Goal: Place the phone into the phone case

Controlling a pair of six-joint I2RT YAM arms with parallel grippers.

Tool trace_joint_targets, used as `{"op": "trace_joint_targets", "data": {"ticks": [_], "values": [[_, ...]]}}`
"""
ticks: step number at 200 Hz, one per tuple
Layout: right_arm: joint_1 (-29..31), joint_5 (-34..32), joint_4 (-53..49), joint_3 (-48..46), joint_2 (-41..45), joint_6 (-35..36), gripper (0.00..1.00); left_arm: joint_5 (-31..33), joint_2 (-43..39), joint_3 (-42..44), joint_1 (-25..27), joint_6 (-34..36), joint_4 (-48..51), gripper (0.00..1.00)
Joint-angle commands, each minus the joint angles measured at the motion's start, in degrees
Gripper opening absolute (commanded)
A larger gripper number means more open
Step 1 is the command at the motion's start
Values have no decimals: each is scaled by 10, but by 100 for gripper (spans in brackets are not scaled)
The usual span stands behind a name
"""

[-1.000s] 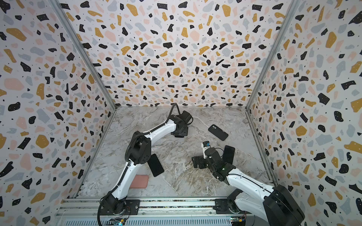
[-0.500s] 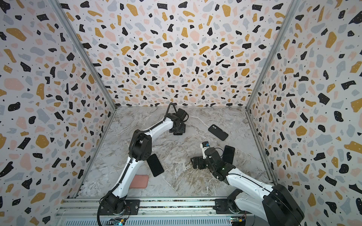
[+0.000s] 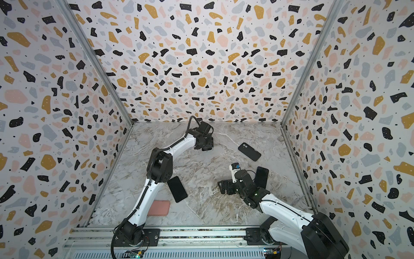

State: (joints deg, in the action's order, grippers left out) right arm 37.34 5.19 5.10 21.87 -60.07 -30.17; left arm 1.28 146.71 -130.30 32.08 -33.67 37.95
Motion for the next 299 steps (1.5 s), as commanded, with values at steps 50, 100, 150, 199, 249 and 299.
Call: {"op": "trace_joint_targets", "data": {"ticks": [50,100,150,199,249,299], "values": [[1,9,0,41,-17,0,99,-22,-8,29,-15,-5,-43,82],[11,5,3,58,-35,-6,100,-39,-29,66,-15,-10,-57,81],[15,3,-32,71,-30,-16,93,-6,-143,156,-15,5,-56,80],[84,-61,5,91,-48,-51,86,23,-370,410,-14,-27,-144,84],[203,-123,-2,171,-164,-35,85,50,-520,612,-54,-6,-118,86],[279,-139,-60,305,-302,4,84,62,-619,753,-104,3,-113,89]]}}
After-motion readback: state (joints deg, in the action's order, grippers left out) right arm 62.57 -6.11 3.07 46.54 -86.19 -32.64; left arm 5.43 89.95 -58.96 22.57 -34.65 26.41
